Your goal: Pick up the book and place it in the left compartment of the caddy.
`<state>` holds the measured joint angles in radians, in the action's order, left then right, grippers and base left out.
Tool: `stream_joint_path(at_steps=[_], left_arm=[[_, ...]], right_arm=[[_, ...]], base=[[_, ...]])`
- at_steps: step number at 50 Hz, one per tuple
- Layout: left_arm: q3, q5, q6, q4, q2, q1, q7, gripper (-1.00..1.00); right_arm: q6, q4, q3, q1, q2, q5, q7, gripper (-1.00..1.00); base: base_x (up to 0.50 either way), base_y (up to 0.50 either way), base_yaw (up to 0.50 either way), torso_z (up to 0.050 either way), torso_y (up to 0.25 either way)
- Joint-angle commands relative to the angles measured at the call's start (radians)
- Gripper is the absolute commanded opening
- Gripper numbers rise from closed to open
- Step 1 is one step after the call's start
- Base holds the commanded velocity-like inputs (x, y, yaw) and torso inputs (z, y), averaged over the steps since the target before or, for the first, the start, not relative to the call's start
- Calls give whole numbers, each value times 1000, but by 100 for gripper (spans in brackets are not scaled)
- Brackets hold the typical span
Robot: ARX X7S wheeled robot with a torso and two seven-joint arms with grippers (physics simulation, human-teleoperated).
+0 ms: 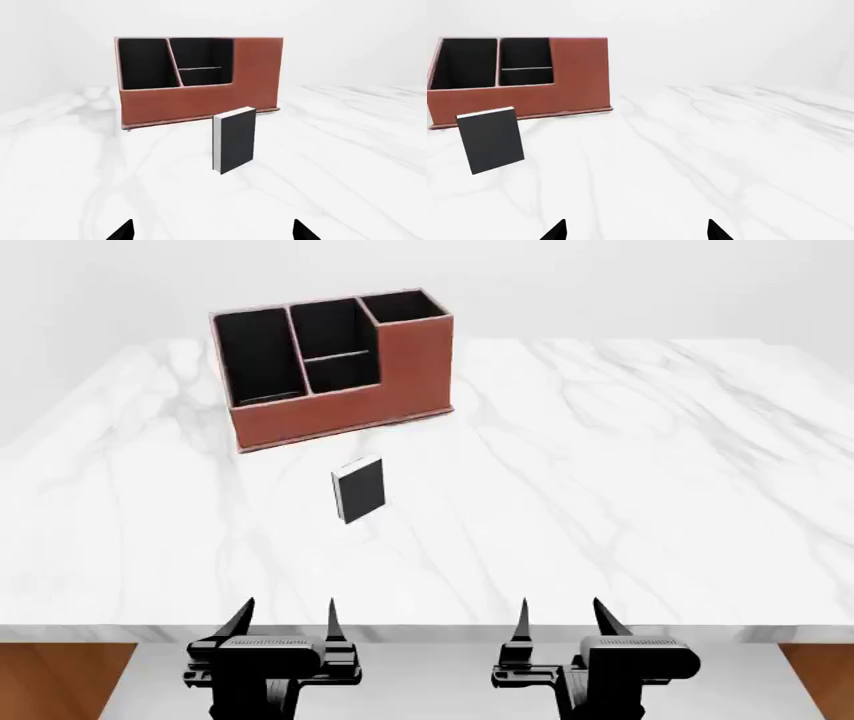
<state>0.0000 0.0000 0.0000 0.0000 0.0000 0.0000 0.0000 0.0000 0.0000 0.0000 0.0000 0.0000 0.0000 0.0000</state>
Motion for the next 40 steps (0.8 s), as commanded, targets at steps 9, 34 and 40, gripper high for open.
stream_joint_path(at_steps=[9, 34, 40], left_arm=[[54, -40, 19, 3, -42, 14, -47, 100], [90, -82, 8, -14, -80, 5, -94, 100], [95, -89, 11, -16, -86, 5, -103, 100]], right_arm=[[14, 18, -36, 1, 40, 31, 53, 100], [24, 31, -88, 9, 76, 42, 122, 100], [19, 36, -99, 11, 82, 49, 126, 100]], base=[[0, 0, 0, 0, 0], [0, 331, 0, 0, 0], [0, 500, 0, 0, 0]])
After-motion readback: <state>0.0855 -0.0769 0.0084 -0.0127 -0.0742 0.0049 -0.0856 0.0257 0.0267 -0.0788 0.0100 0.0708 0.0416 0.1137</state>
